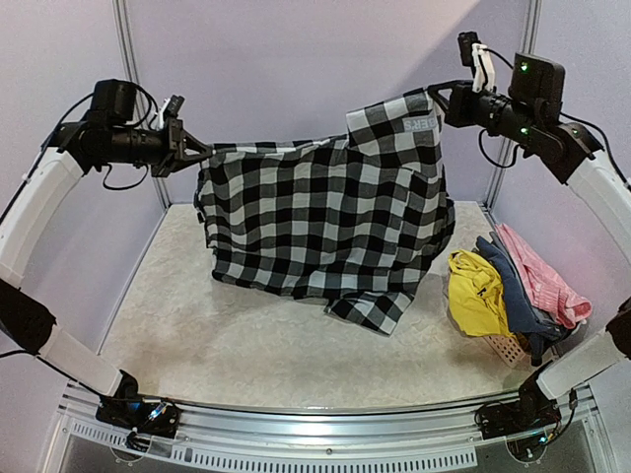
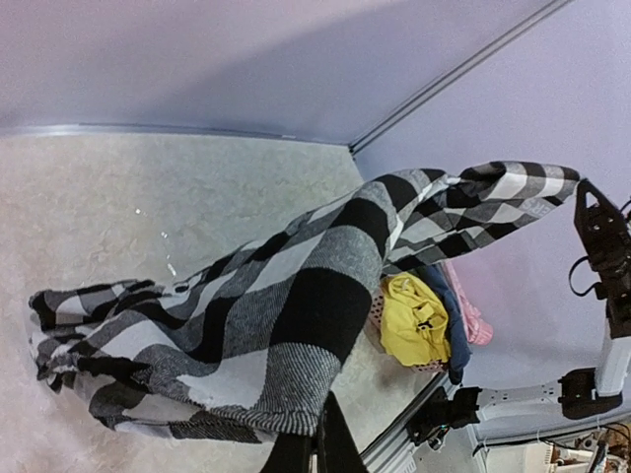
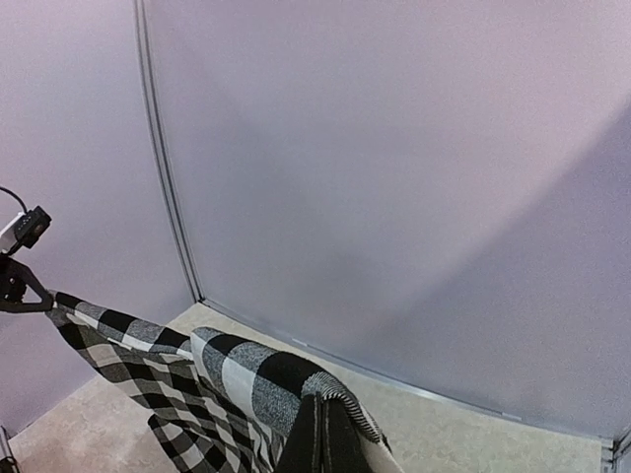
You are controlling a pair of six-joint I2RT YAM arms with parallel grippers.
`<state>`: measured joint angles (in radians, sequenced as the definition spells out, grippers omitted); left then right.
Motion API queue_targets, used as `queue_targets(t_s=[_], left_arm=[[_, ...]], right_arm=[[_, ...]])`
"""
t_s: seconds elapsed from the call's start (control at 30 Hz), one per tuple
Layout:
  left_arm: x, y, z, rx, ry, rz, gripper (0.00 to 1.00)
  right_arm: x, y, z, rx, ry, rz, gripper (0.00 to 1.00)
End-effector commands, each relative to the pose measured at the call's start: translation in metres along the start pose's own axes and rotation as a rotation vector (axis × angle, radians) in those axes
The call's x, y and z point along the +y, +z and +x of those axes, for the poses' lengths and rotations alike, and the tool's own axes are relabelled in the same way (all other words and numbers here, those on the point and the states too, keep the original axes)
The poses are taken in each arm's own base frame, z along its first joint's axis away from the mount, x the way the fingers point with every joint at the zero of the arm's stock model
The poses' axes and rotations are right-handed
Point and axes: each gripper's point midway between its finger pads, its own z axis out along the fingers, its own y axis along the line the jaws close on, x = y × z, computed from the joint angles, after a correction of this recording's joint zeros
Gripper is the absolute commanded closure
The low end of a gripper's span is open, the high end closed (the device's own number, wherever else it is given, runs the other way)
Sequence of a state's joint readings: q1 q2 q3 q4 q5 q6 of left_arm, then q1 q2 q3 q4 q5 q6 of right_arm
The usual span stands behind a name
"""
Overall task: Fold and stack the mixed laundry pile
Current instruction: Flatten out the crumpled shirt at the center of the board.
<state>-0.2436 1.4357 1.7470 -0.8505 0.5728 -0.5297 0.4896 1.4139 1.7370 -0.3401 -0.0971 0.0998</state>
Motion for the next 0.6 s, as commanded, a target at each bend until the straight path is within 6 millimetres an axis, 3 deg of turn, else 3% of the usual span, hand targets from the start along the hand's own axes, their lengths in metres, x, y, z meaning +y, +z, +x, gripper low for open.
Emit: queue_targets(t_s=[0.0, 0.33, 0.57], left_arm=[[-0.067, -0.063, -0.026, -0.152, 0.144, 0.147, 1.00], [-0.177, -0.170, -0.072, -0.426, 0.263, 0.409, 1.00], [-0.254, -0.250, -0.079, -0.587, 0.370, 0.705, 1.00]], right_arm=[[0.028, -0.062, -0.084, -0.239, -0.109, -0.102, 1.00], [0.073, -0.176, -0.195, -0.545, -0.229, -0.236, 1.00], [0.096, -0.254, -0.250, -0.773, -0.233, -0.325, 1.00]])
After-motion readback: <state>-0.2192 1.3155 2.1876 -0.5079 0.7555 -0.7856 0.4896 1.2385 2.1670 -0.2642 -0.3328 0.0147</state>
